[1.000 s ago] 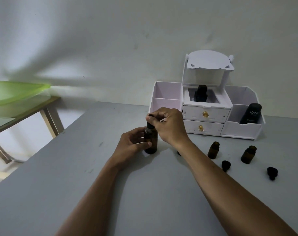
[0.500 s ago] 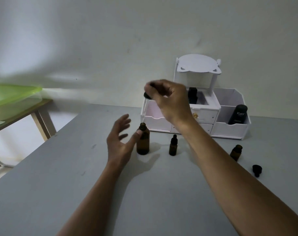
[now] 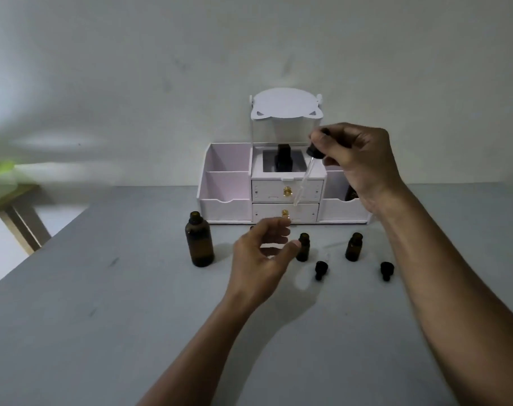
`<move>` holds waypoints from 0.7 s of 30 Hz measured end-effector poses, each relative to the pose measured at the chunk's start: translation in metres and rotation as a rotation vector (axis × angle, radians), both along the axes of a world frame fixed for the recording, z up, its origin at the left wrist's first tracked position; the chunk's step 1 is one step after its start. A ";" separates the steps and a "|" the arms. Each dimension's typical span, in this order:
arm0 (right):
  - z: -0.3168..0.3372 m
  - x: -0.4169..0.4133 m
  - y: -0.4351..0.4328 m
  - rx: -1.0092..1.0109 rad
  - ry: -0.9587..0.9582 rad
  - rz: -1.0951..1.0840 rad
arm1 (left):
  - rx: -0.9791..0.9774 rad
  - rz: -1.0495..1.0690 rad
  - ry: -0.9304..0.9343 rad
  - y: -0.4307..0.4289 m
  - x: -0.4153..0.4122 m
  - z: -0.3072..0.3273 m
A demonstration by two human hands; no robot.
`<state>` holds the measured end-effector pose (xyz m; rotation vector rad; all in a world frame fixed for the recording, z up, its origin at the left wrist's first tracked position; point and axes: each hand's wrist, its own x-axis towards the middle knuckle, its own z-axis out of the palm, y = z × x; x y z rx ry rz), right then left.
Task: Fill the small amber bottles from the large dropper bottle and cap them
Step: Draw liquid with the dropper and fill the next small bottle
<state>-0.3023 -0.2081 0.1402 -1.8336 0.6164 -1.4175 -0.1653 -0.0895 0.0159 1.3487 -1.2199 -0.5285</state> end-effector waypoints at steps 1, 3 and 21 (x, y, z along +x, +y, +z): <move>-0.004 -0.006 -0.005 0.014 0.022 -0.004 | 0.055 -0.010 0.001 -0.007 -0.005 -0.005; -0.012 -0.016 -0.013 0.038 0.063 -0.003 | 0.142 0.000 0.015 -0.020 -0.012 -0.013; -0.045 -0.024 -0.037 0.123 0.209 0.007 | 0.254 0.030 0.015 -0.057 -0.011 -0.032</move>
